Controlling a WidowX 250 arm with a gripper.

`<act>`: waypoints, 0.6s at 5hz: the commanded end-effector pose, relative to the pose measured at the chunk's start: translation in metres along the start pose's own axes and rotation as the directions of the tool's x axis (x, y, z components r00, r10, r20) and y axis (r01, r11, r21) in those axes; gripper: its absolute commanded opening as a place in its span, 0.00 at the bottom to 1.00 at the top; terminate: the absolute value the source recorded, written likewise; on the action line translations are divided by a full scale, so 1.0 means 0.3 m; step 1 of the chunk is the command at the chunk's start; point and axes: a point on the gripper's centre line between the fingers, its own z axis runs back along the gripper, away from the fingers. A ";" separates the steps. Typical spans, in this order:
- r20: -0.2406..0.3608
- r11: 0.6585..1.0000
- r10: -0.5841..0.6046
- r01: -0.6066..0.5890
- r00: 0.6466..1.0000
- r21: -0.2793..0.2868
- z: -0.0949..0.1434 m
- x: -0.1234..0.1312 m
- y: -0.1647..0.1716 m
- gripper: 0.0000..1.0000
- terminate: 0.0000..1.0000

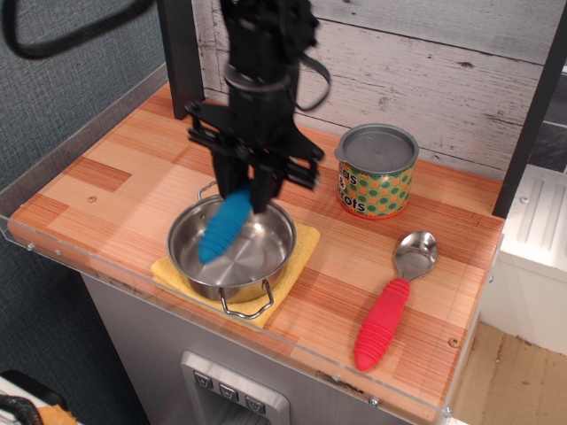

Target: PICK UP THE SPOON AND PUT ANOTHER SIDE OF THE TABLE

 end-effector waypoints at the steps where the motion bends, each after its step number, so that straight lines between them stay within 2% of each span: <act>1: 0.031 0.996 -0.015 0.012 0.999 0.093 0.029 0.043 0.179 0.00 0.00; 2: 0.001 0.993 -0.041 0.040 0.999 0.113 -0.014 0.067 0.256 0.00 0.00; 3: -0.010 0.996 0.003 -0.002 1.000 0.091 -0.064 0.074 0.333 0.00 0.00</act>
